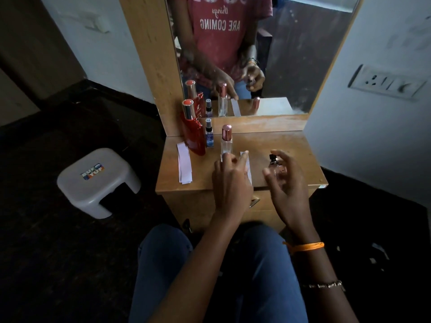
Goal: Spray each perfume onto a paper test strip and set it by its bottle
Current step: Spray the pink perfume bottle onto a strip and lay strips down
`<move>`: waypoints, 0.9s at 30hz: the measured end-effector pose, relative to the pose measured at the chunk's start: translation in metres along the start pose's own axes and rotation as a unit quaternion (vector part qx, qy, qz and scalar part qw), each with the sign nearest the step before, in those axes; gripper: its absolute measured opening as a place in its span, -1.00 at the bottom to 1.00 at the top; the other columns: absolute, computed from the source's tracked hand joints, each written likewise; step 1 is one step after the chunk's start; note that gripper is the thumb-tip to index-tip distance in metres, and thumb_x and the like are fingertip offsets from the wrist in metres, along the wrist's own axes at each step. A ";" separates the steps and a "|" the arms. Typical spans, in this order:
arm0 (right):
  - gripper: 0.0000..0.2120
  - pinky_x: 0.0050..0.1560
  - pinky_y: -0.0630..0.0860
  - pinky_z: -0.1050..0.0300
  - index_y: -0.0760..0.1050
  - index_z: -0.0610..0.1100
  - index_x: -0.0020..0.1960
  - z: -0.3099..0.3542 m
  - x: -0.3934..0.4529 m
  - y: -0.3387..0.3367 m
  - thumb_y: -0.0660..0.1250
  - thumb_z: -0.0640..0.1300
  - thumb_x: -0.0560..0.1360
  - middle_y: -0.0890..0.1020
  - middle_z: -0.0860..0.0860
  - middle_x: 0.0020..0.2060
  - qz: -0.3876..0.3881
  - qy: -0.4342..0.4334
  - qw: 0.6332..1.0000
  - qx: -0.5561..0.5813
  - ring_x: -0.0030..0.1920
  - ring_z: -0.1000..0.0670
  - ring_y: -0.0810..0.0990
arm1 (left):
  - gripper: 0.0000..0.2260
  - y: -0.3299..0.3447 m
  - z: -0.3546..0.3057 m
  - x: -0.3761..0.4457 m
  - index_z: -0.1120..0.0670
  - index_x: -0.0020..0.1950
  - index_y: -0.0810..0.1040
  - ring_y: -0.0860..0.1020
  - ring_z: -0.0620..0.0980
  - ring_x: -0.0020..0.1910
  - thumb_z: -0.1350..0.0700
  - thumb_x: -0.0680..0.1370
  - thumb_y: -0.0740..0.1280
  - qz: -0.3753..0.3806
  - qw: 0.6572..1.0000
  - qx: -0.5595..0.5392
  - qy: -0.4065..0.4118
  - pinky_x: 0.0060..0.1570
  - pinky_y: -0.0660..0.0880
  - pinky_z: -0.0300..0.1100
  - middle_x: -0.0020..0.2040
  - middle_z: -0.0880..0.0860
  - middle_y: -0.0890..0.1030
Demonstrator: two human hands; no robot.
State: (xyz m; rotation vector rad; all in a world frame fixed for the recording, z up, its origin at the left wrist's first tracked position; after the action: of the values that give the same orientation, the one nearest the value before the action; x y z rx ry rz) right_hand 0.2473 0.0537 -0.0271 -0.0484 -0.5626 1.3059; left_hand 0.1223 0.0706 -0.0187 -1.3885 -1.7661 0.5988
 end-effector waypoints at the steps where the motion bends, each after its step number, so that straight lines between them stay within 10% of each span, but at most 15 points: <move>1: -0.69 -0.10 0.49 0.03 0.35 0.16 0.27 -0.001 0.001 0.000 0.24 0.04 0.53 0.53 -0.09 0.02 0.005 0.014 1.000 0.023 -0.07 -0.05 0.53 | -0.64 -0.003 -0.001 -0.002 -0.02 0.39 0.39 0.39 -0.06 0.16 0.17 0.59 0.18 0.001 0.999 -0.045 -0.004 0.05 0.30 -0.35 0.21 0.02 0.44; 5: -0.66 0.21 0.42 -0.06 0.31 0.11 0.34 0.005 0.002 0.001 0.05 0.04 0.58 0.46 0.00 0.18 0.000 0.021 0.997 0.078 0.19 0.04 0.46 | -0.73 -0.006 -0.004 -0.018 0.04 0.27 0.50 0.50 -0.16 0.09 0.09 0.61 0.16 0.132 0.949 -0.282 -0.056 -0.13 0.39 -0.54 0.18 0.01 0.54; 9: -0.62 0.16 0.50 -0.28 0.32 0.15 0.40 0.011 0.000 0.005 0.05 0.02 0.59 0.45 -0.09 0.22 0.045 0.048 0.985 0.161 0.19 -0.20 0.50 | -0.74 -0.005 -0.005 -0.025 -0.01 0.20 0.54 0.57 -0.12 0.09 0.06 0.51 0.35 0.155 0.929 -0.326 -0.077 0.05 0.51 -0.25 0.12 -0.06 0.63; 16: -0.56 0.16 0.34 0.49 0.38 0.00 0.38 0.001 0.012 -0.008 0.13 -0.27 0.54 0.51 -0.01 0.23 -0.003 0.020 0.998 0.064 0.22 0.25 0.45 | -0.78 -0.011 0.011 -0.022 0.06 0.14 0.58 0.60 -0.09 -0.04 0.18 0.50 0.36 0.115 0.921 -0.348 -0.132 -0.05 0.52 -0.25 0.03 -0.03 0.65; 21: -0.63 0.07 0.58 -0.07 0.52 -0.13 0.19 -0.020 0.027 0.010 0.24 -0.44 0.47 0.48 0.00 0.05 0.057 0.034 0.992 -0.103 0.03 -0.01 0.53 | -0.70 -0.016 0.013 -0.022 0.07 0.27 0.51 0.58 -0.11 0.06 0.18 0.54 0.31 0.119 0.925 -0.340 -0.123 -0.06 0.48 -0.35 0.14 -0.03 0.61; 27: -0.78 -0.02 0.55 0.23 0.48 -0.15 0.07 0.033 0.039 -0.012 0.28 -0.38 0.50 0.62 -0.06 -0.11 -0.030 0.033 0.980 0.192 -0.08 0.06 0.61 | -0.68 -0.026 0.019 -0.021 0.05 0.30 0.48 0.55 -0.16 0.02 0.23 0.55 0.27 0.111 0.936 -0.319 -0.097 -0.12 0.45 -0.50 0.14 -0.05 0.59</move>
State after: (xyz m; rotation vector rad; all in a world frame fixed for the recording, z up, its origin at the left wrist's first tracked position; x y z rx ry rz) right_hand 0.2501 0.0765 0.0200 0.2430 -0.2463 1.3298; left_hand 0.0935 0.0450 -0.0162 -2.0487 -2.0836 0.2841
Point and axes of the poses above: each hand's wrist, its own x-axis towards the middle knuckle, its own y-axis out of the palm, z = x × y, the point moved 4 cm from there along x, towards the middle knuckle
